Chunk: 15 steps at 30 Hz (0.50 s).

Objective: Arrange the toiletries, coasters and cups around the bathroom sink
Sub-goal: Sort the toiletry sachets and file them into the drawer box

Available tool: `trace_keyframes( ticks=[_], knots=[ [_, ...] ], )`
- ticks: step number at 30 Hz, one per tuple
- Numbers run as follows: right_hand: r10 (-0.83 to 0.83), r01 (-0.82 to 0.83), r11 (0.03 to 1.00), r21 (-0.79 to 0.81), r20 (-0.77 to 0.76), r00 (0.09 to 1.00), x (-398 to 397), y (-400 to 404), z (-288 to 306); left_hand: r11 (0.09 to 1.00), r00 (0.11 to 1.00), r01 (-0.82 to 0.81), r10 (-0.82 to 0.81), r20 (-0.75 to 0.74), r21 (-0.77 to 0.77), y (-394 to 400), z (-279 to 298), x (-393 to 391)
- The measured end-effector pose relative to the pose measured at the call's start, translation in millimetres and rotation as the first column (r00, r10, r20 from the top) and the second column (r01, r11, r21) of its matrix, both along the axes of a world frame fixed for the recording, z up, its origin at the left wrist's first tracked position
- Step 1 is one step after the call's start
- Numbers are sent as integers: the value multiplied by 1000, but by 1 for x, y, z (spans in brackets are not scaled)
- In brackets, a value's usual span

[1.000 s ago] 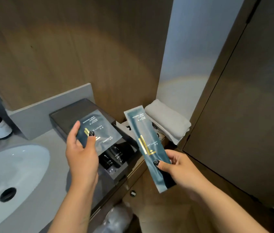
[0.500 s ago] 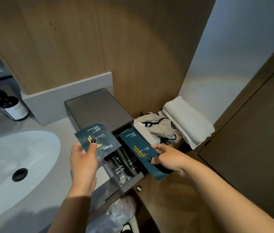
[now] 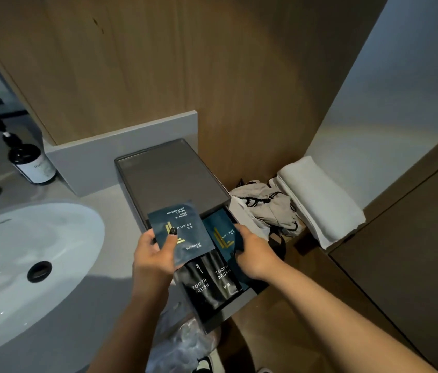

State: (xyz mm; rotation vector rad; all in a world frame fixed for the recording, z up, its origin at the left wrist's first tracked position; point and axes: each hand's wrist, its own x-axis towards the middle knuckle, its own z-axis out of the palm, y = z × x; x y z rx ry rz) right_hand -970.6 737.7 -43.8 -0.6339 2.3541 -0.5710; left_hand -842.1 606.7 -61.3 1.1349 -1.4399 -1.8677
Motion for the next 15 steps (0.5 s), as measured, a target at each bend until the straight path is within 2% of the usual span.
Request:
trace_keyframes(
  ticks=[3,6,8,10,12,15],
  knots=[
    [164,-149,981,122,-124,979,6,-1,-1,999,999,-35,35,-10,13,3,5,4],
    [286,-228,947,224,-271,919,12,-1,-3,996,996,-84,85,-33,30,7,13,9],
    [371,-288,924,252,-407,834,14,-1,-1,991,991,-128,130,-44,46,11,16,11],
    [477,-380,879,289,-519,709,15,-2,1,983,983,-175,178,-39,62,15,19,13],
    [530,-458,845,276,-538,655,16,-3,1,973,976,-210,214,-38,97,22,20,14],
    [546,-509,835,209,-434,717,14,-3,-7,962,971,-231,237,-25,144,32,20,15]
  ],
)
